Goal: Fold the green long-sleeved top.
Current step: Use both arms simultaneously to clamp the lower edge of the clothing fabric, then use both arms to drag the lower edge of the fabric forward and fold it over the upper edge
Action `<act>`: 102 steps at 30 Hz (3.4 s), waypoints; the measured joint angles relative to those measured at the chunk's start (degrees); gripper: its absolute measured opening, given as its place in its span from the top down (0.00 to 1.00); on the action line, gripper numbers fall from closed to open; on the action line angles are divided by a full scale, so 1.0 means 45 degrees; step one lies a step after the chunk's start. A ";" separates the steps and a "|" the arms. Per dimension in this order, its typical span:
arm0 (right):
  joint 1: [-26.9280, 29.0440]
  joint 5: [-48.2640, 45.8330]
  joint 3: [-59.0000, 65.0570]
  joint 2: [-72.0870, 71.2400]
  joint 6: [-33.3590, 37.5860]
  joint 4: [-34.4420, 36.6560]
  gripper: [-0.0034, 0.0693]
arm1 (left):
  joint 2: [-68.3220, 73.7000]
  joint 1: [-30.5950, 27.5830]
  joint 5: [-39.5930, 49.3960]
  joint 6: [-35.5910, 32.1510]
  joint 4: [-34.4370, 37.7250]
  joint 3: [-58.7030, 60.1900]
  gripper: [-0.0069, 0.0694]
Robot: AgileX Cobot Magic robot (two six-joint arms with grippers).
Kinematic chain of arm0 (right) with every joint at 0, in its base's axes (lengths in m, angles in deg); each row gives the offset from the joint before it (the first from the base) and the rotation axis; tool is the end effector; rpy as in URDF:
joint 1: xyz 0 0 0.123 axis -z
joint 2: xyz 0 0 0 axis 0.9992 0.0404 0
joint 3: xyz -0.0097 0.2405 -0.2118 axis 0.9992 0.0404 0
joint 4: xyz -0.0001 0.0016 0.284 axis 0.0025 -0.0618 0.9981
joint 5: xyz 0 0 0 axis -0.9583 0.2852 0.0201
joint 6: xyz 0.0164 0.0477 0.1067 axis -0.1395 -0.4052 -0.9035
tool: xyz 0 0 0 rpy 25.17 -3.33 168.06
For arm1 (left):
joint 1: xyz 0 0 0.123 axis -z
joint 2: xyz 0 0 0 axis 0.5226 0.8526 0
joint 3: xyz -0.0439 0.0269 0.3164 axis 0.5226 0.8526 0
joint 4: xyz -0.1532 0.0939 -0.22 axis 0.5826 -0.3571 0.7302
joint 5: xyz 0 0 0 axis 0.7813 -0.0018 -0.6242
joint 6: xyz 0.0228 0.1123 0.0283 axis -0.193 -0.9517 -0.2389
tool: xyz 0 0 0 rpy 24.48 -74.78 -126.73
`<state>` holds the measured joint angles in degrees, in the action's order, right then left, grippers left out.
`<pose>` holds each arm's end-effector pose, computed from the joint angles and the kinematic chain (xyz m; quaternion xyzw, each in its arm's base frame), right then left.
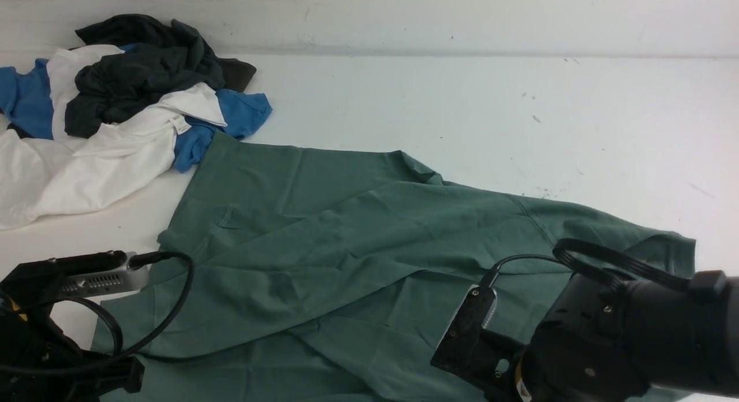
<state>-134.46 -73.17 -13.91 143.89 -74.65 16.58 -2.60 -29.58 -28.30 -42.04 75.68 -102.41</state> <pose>0.2027 0.2107 0.1368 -0.4897 0.8716 -0.0084 0.0212 0.1998 -0.0238 0.2036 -0.0633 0.9949 -0.0747 0.0241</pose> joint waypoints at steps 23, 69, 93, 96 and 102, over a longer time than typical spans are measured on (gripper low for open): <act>0.0628 -0.5183 -0.2635 -0.2773 -0.0095 -0.1450 0.93 | -0.0917 0.0000 0.1286 0.0865 0.0330 -0.4209 0.87; 0.6084 -0.3460 -1.2812 0.6216 -0.0286 -0.0983 0.53 | 1.2487 0.0000 0.0839 0.2521 -0.1302 -1.7461 0.74; 0.8066 -0.6064 -1.5315 0.4509 -0.0882 0.0830 0.97 | 1.4551 0.5568 0.2299 -0.1944 0.3234 -2.0140 0.91; 0.8830 -0.6079 -1.5315 0.4329 -0.0783 0.1839 0.97 | 1.5366 0.6044 0.1515 -0.2189 0.3211 -2.0140 0.91; 0.9293 -0.6114 -1.5315 0.4007 -0.0500 0.2710 0.97 | 1.6200 0.6206 0.0104 -0.2256 0.3210 -2.0147 0.91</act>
<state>-92.64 -100.68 -82.82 161.92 -76.90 28.78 70.29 -1.66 -27.83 -52.20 90.13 -193.07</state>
